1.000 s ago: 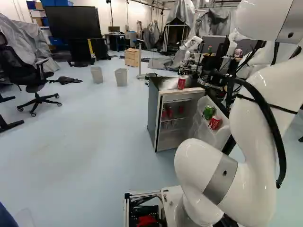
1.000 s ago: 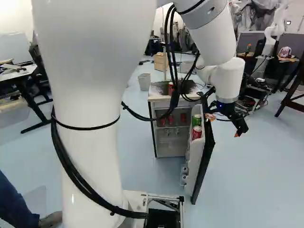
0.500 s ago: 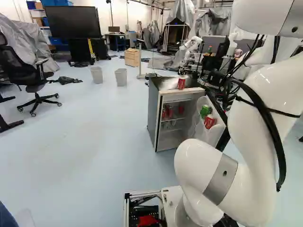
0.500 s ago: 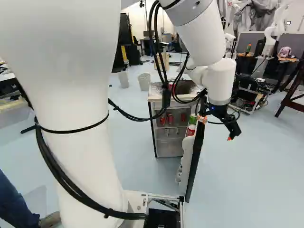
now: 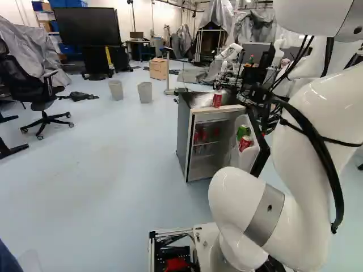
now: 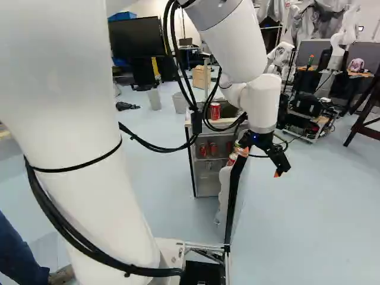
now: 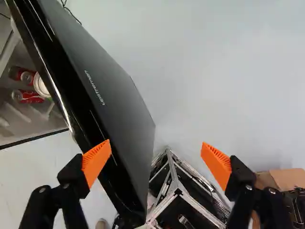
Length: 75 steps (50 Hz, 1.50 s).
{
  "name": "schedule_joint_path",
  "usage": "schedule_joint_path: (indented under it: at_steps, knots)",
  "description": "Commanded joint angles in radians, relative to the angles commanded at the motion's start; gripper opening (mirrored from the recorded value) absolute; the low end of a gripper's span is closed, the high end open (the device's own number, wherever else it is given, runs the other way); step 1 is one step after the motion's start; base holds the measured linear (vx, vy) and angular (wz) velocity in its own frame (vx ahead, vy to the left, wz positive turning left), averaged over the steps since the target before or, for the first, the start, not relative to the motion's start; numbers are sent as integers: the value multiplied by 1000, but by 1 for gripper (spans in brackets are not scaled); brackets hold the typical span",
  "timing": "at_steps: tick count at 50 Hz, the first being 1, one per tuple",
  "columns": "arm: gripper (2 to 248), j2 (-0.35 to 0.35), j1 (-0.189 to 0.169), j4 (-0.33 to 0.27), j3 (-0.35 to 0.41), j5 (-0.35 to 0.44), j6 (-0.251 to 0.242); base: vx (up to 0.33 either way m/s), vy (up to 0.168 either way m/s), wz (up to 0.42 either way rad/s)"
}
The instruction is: Grab a drink from the fridge
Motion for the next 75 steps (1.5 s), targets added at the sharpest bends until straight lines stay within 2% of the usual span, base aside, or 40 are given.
schedule_joint_path:
  at_steps: [51, 67, 75]
  knots:
    - [247, 147, 134, 0, 158, 0, 0, 0, 0, 0]
    - [247, 168, 196, 0, 179, 0, 0, 0, 0, 0]
    - [247, 168, 208, 0, 179, 0, 0, 0, 0, 0]
